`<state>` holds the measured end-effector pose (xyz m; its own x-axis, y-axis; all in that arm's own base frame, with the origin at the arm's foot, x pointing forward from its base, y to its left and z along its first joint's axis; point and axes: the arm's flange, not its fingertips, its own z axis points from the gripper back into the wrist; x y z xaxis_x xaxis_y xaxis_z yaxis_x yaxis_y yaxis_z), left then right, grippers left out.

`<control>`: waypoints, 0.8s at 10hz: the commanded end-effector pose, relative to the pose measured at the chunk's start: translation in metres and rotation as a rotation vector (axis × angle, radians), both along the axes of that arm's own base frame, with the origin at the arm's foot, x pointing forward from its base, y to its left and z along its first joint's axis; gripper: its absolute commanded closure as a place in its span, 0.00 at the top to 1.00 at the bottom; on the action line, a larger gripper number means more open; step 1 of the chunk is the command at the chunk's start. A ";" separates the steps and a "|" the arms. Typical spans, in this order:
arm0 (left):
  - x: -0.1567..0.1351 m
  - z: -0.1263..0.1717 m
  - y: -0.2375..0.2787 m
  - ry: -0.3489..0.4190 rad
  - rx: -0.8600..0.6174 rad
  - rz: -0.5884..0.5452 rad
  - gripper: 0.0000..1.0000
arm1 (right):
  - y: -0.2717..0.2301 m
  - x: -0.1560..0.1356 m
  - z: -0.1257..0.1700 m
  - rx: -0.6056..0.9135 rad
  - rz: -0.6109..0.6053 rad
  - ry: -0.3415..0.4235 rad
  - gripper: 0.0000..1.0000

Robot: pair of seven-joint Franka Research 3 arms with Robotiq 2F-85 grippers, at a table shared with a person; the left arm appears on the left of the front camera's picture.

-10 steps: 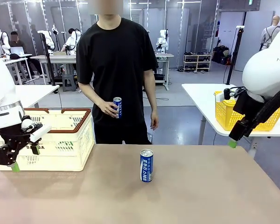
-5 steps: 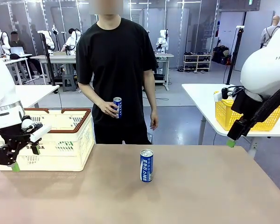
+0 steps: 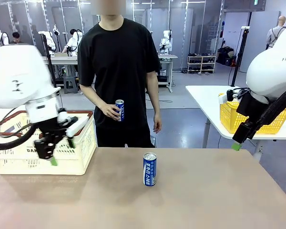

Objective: Place the drinks into the Shopping basket.
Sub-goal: Pick up one drink and place it into the Shopping basket.

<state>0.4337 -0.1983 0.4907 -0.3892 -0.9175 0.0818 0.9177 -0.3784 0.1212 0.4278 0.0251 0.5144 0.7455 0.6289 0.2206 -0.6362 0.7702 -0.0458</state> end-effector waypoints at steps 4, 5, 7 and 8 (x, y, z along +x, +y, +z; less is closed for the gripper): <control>0.075 0.001 -0.122 -0.081 -0.021 -0.061 1.00 | -0.003 -0.001 0.001 -0.004 0.017 0.001 1.00; 0.086 -0.006 -0.138 -0.080 -0.047 -0.054 1.00 | -0.003 -0.001 0.001 -0.004 0.017 0.001 1.00; 0.102 -0.015 -0.172 -0.098 -0.049 -0.062 1.00 | -0.003 -0.001 0.001 -0.004 0.017 0.001 1.00; 0.104 -0.018 -0.188 -0.093 -0.053 -0.073 1.00 | -0.003 -0.001 0.001 -0.004 0.017 0.001 1.00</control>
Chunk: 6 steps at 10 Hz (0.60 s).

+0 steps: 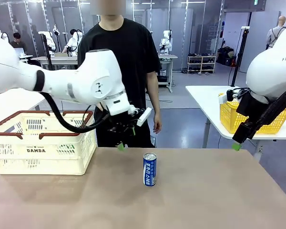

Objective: Place the drinks into the Shopping basket.
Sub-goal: Pick up one drink and place it into the Shopping basket.

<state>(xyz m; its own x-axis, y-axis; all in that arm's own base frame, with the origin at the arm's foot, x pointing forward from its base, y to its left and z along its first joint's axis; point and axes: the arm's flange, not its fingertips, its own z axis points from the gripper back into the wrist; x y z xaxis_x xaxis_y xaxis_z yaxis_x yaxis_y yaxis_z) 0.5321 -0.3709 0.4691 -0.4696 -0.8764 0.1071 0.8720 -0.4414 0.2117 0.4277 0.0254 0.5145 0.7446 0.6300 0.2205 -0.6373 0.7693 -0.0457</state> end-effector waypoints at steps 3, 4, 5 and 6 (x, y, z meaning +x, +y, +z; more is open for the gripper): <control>0.006 0.001 -0.054 -0.016 0.021 -0.051 1.00 | -0.003 -0.001 0.001 -0.004 0.016 0.001 1.00; 0.005 0.000 -0.060 -0.001 0.024 -0.067 1.00 | -0.003 -0.001 0.001 -0.004 0.016 0.001 1.00; 0.000 -0.003 -0.067 0.018 0.027 -0.077 1.00 | -0.003 -0.001 0.001 -0.004 0.016 0.001 1.00; -0.003 -0.006 -0.073 0.035 0.032 -0.097 1.00 | -0.003 -0.001 0.001 -0.004 0.016 0.001 1.00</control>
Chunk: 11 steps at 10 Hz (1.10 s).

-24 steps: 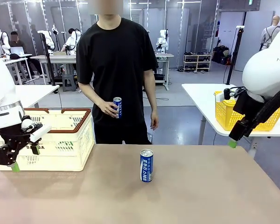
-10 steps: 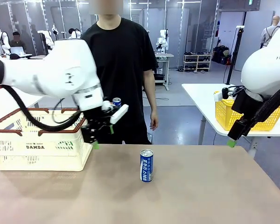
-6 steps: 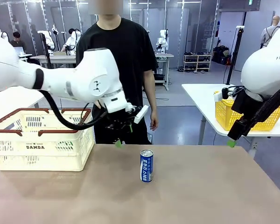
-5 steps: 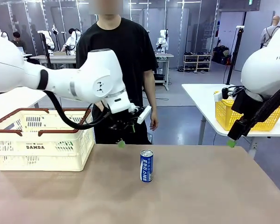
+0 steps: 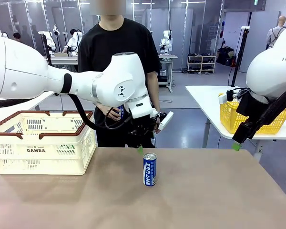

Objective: Place the drinks into the Shopping basket.
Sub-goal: Pick up one drink and place it into the Shopping basket.

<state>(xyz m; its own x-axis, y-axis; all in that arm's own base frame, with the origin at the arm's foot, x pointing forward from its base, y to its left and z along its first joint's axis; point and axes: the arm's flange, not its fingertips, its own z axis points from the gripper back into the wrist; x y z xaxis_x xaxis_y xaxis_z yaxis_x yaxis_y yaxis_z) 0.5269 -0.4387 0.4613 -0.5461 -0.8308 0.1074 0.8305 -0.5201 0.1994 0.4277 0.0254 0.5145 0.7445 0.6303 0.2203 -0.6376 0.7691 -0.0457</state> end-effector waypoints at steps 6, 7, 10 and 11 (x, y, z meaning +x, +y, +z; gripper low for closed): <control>-0.007 -0.005 -0.006 0.029 0.016 -0.017 1.00 | -0.003 -0.001 0.001 -0.004 0.015 0.001 1.00; -0.007 -0.005 -0.006 0.029 0.016 -0.017 1.00 | -0.003 -0.001 0.001 -0.004 0.015 0.001 1.00; -0.004 -0.011 -0.009 0.045 0.044 -0.053 1.00 | -0.003 -0.001 0.001 -0.004 0.015 0.001 1.00; 0.002 -0.014 -0.013 0.048 0.042 -0.052 1.00 | -0.003 -0.001 0.001 -0.004 0.015 0.001 1.00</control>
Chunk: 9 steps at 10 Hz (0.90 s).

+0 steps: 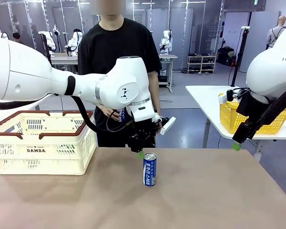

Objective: Place the drinks into the Shopping basket.
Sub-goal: Pick up one drink and place it into the Shopping basket.

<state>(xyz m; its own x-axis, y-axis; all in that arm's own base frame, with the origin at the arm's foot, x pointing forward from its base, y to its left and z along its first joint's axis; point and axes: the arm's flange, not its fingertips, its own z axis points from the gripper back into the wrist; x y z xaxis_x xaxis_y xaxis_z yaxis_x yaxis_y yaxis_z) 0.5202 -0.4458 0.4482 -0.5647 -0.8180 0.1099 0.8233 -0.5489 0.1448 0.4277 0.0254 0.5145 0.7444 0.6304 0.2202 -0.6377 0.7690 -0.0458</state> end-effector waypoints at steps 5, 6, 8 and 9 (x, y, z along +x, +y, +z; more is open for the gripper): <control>0.019 -0.024 -0.023 0.027 0.091 -0.002 1.00 | -0.003 -0.001 0.001 -0.003 0.015 0.001 1.00; 0.021 -0.031 -0.025 0.044 0.097 -0.003 1.00 | -0.003 -0.001 0.001 -0.003 0.015 0.001 1.00; 0.022 -0.043 -0.029 0.068 0.107 -0.005 1.00 | -0.003 -0.001 0.001 -0.003 0.015 0.001 1.00; 0.024 -0.049 -0.031 0.077 0.106 -0.005 1.00 | -0.003 -0.001 0.001 -0.003 0.015 0.001 1.00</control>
<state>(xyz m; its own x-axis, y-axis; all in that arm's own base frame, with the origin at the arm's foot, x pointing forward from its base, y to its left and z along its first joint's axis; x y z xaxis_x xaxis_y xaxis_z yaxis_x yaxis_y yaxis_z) 0.5387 -0.4702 0.3960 -0.5772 -0.8128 0.0793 0.8165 -0.5760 0.0396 0.4277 0.0253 0.5145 0.7444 0.6304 0.2201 -0.6377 0.7690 -0.0458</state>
